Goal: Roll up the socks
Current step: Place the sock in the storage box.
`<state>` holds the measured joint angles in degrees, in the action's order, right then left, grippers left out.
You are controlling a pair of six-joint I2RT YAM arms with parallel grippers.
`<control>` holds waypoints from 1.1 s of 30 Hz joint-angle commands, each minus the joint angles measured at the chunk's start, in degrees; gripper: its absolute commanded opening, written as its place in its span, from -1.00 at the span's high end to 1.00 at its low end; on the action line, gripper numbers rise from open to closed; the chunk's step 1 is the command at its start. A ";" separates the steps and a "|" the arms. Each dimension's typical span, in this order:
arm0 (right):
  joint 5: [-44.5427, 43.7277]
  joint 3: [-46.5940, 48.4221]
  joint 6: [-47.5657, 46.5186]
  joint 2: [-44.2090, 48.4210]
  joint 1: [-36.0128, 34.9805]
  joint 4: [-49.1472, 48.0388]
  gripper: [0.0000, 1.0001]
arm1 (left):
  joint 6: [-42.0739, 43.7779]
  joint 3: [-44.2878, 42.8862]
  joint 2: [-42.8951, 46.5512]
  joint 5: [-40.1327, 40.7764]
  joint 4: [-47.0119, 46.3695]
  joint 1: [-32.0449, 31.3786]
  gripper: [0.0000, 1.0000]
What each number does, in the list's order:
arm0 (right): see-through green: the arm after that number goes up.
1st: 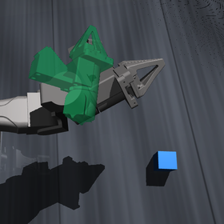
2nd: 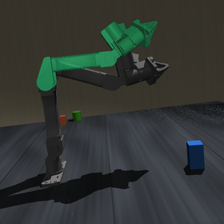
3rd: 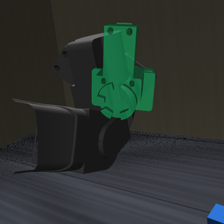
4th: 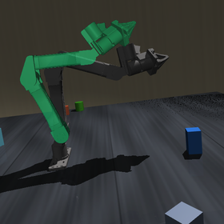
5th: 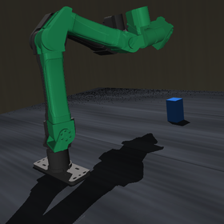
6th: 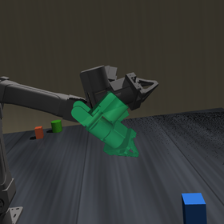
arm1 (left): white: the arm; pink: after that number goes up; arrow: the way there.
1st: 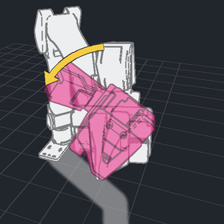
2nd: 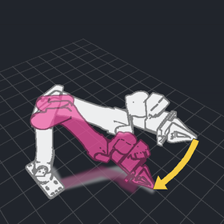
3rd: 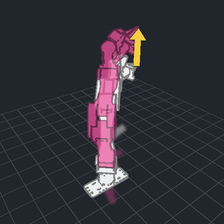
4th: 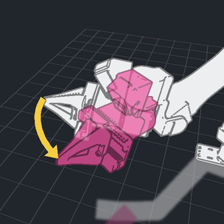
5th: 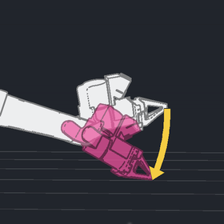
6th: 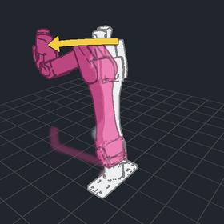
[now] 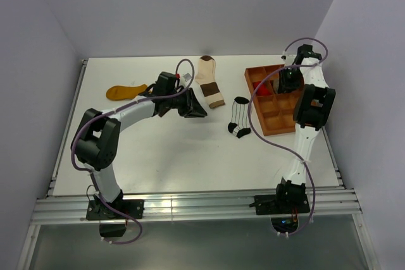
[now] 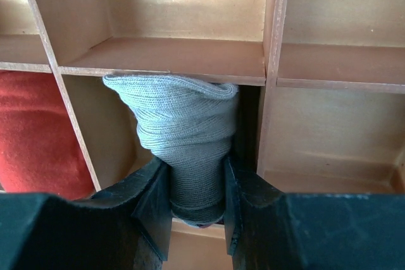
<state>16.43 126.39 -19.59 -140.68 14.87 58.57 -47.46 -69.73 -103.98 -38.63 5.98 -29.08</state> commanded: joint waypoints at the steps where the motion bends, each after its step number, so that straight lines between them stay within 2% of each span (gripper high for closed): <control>1: -6.22 2.19 -2.81 -3.37 0.86 7.08 1.00 | 0.97 -3.21 -0.43 0.05 0.96 -0.45 0.42; 6: -7.28 1.76 -5.62 -3.20 0.60 8.24 1.00 | 0.88 -2.95 -0.61 -0.30 0.35 -0.45 0.43; 8: -7.11 -0.77 -5.80 -2.23 0.42 6.75 0.93 | 0.97 -2.86 -0.52 -0.30 0.26 -0.45 0.43; 16: -1.75 -9.84 -7.56 6.46 0.16 -2.13 0.22 | 1.76 -2.95 -0.34 0.49 0.96 -0.45 0.40; 19: 0.18 -11.69 -6.86 9.46 0.16 -5.30 0.05 | 1.85 -3.04 -0.52 0.49 0.97 -0.45 0.40; 30: 2.73 -9.67 -4.75 12.98 0.15 -6.01 -0.14 | 2.81 -3.74 -0.87 0.84 1.58 -0.54 0.39; 33: 2.73 -9.67 -4.40 14.03 0.16 -6.01 -0.25 | 3.07 -3.83 -1.13 0.75 1.58 -0.45 0.40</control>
<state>17.69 115.37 -24.93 -131.46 14.79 52.69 -46.13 -71.37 -104.22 -38.06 8.05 -29.26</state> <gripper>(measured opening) 0.616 0.302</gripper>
